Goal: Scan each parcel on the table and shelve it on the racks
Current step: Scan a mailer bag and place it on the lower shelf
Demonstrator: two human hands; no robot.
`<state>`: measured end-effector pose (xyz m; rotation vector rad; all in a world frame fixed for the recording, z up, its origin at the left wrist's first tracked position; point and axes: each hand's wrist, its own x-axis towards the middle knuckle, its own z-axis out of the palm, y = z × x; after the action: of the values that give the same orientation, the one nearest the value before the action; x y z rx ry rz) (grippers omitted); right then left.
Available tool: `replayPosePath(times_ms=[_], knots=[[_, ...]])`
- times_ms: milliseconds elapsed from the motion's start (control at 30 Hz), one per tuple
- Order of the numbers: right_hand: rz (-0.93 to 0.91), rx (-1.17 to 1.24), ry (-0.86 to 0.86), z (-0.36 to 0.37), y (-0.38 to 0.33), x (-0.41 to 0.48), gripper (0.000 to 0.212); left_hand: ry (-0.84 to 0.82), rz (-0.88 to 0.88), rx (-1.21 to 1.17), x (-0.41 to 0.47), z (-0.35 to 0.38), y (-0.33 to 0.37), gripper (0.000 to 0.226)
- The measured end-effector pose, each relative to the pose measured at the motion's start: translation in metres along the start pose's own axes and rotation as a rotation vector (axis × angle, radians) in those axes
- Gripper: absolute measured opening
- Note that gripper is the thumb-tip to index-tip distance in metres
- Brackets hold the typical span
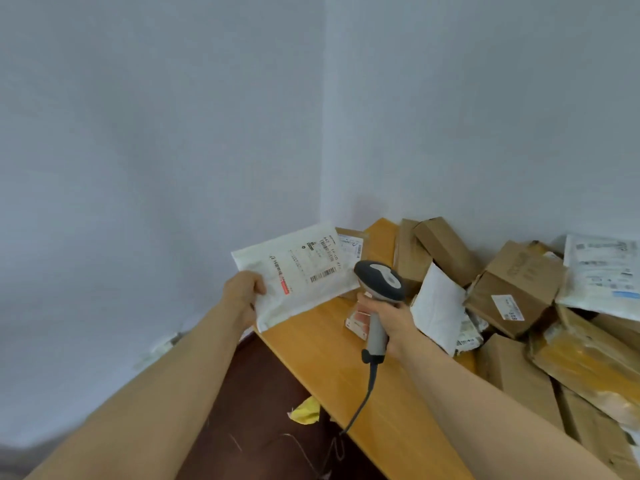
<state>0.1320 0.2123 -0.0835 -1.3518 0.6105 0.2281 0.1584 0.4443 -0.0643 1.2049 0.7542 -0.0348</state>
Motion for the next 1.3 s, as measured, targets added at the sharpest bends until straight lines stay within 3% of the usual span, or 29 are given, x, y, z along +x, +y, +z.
replayPosePath(times_ms=[67,233,400,467,533,600,767,933,1133,1233,1300], knots=[[0.001,0.067,-0.003,0.000,-0.007,0.001,0.042,-0.083,-0.028,-0.043,-0.012,-0.004,0.002,0.025],[-0.047,0.223,0.007,-0.007,-0.021,-0.013,0.052,-0.344,-0.048,-0.017,-0.039,0.005,0.002,0.049],[-0.099,0.223,0.012,-0.024,-0.031,-0.024,0.035,-0.311,0.039,0.079,-0.052,0.003,0.014,0.024],[-0.112,0.208,0.007,-0.027,-0.033,-0.026,0.046,-0.291,0.122,0.274,-0.053,0.000,0.025,0.017],[-0.119,0.188,-0.003,-0.027,-0.035,-0.029,0.057,-0.341,0.193,0.573,-0.055,-0.002,0.035,0.043],[-0.133,0.171,-0.001,-0.028,-0.038,-0.032,0.059,-0.382,0.235,0.788,-0.062,0.001,0.043,0.049],[-0.160,0.140,-0.003,-0.031,-0.043,-0.038,0.057,-0.400,0.319,0.960,-0.070,0.004,0.053,0.037],[-0.192,0.104,-0.014,-0.028,-0.044,-0.038,0.062,-0.487,0.263,1.246,-0.079,0.006,0.057,0.034],[-0.238,0.106,-0.028,-0.024,-0.046,-0.040,0.055,-0.486,0.334,1.248,-0.090,0.017,0.048,0.039],[-0.256,0.088,-0.050,-0.027,-0.049,-0.045,0.026,-0.397,0.391,1.133,-0.086,0.013,0.044,0.039],[-0.248,0.057,-0.063,-0.026,-0.050,-0.052,0.018,-0.327,0.410,0.978,-0.083,0.009,0.042,0.035]])
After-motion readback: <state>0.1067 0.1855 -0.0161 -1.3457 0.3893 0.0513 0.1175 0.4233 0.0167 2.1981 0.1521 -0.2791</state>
